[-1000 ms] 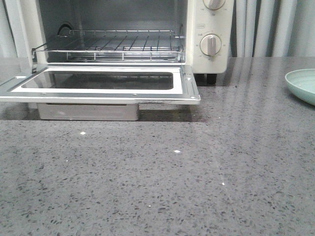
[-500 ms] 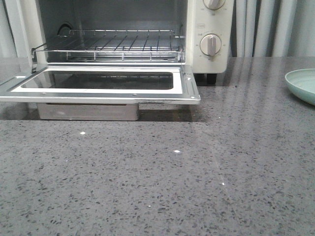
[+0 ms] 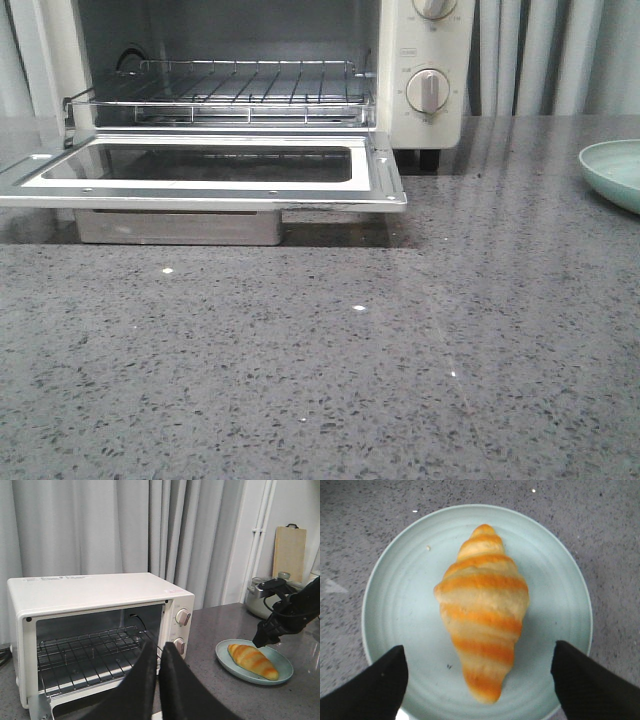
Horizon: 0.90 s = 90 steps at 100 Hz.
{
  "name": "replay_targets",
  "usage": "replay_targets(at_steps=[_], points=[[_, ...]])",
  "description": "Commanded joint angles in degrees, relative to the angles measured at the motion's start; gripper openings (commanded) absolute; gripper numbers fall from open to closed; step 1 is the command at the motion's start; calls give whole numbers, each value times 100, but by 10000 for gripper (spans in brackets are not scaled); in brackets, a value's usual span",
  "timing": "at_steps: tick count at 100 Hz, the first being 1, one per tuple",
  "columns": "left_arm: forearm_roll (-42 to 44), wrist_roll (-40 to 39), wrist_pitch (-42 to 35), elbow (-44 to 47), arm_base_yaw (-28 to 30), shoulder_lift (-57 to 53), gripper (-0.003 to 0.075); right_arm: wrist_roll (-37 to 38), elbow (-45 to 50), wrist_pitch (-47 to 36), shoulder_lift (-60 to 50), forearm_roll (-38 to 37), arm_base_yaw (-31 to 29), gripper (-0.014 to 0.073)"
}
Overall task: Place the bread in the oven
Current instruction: 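Lower the open right gripper over the croissant on the plate and grasp, then lift the croissant with the right gripper and carry it to the oven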
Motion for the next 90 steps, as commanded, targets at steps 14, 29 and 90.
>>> replay_targets(at_steps=[14, 29, 90], points=[[-5, -24, -432, -175, -21, 73, -22, 131, -215, -621, 423, -305, -321, 538], [-5, -24, -432, -175, -21, 73, -22, 255, -224, -691, 732, -65, -624, 538], [-52, -67, -432, -175, -21, 73, -22, 255, -224, -1008, 1208, 123, -711, -53]])
